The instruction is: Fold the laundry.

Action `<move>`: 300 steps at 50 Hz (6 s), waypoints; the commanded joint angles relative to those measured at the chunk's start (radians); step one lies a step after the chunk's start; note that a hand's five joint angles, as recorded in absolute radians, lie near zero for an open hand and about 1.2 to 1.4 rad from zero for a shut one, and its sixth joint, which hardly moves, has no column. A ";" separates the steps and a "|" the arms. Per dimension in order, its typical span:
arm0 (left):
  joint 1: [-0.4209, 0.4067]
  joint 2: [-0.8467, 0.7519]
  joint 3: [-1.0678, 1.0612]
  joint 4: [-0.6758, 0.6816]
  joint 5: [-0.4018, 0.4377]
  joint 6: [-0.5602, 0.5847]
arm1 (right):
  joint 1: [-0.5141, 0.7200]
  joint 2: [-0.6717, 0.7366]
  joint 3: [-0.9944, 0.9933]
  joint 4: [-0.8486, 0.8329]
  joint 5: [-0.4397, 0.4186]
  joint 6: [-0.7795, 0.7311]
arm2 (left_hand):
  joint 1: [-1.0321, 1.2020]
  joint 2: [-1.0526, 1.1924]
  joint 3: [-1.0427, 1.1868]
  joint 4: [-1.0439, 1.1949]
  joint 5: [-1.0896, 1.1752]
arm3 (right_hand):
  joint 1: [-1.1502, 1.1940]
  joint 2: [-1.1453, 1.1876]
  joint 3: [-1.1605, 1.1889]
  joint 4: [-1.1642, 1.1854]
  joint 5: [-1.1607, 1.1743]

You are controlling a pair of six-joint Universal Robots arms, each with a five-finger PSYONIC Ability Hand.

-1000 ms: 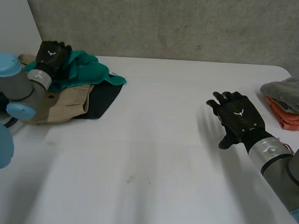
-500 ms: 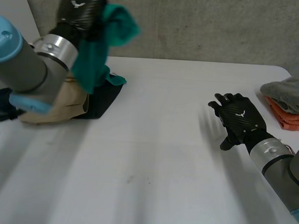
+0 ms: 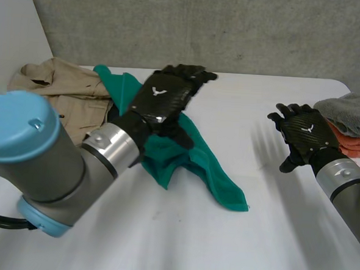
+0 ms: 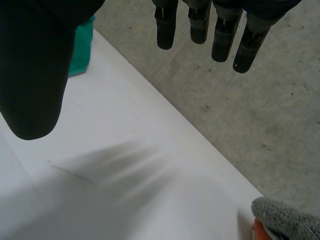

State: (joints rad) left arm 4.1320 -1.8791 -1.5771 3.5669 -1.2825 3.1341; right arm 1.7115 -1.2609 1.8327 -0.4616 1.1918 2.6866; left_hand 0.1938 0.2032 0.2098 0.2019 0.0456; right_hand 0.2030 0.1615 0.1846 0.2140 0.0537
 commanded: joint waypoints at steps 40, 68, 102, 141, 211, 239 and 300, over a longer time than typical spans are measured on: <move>0.386 -0.020 -0.030 -0.043 0.008 0.262 | 0.487 0.277 -0.583 0.383 0.281 0.254 | -0.010 -0.019 -0.026 -0.018 -0.036 | 1.193 1.235 1.212 1.182 1.168; 0.307 -0.198 0.063 -0.010 0.008 0.297 | -0.173 -0.249 -0.020 0.883 -0.244 -0.456 | 0.005 -0.004 -0.011 -0.003 -0.021 | 1.193 1.235 1.212 1.182 1.168; 0.097 -0.640 0.529 0.056 0.055 0.529 | -0.174 -0.520 -0.182 0.960 -0.497 -0.216 | 0.026 0.016 0.010 0.017 -0.001 | 1.193 1.235 1.212 1.182 1.168; 0.067 -0.381 0.372 0.081 -0.261 0.518 | -0.185 -0.237 -0.392 0.779 -0.235 0.044 | 1.203 1.193 1.186 1.194 1.176 | 1.193 1.235 1.212 1.182 1.168; 0.275 -0.310 0.187 -0.303 -0.066 0.480 | -0.012 -0.204 -0.261 0.844 0.172 -0.258 | 0.290 0.280 0.273 0.281 0.263 | 0.040 0.081 0.058 0.029 0.014; 0.243 -0.333 0.203 -0.303 -0.104 0.612 | -0.056 0.001 -0.024 0.471 0.002 -0.266 | 1.203 1.193 1.186 1.194 1.176 | 0.223 0.264 0.241 0.212 0.197; 0.383 0.316 -0.299 -0.573 -0.104 0.566 | -0.122 -0.103 -0.291 1.111 0.068 -0.680 | 1.203 1.193 1.186 1.194 1.176 | 1.193 1.235 1.212 1.182 1.168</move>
State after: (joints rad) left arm 4.5327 -1.4033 -1.8474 3.0064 -1.3840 3.5907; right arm 1.5884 -1.4146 1.4615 0.6810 1.2551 2.1029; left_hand 1.1523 1.1978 1.1902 1.1981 0.9677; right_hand 0.9921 1.1764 1.1868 1.1872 0.9978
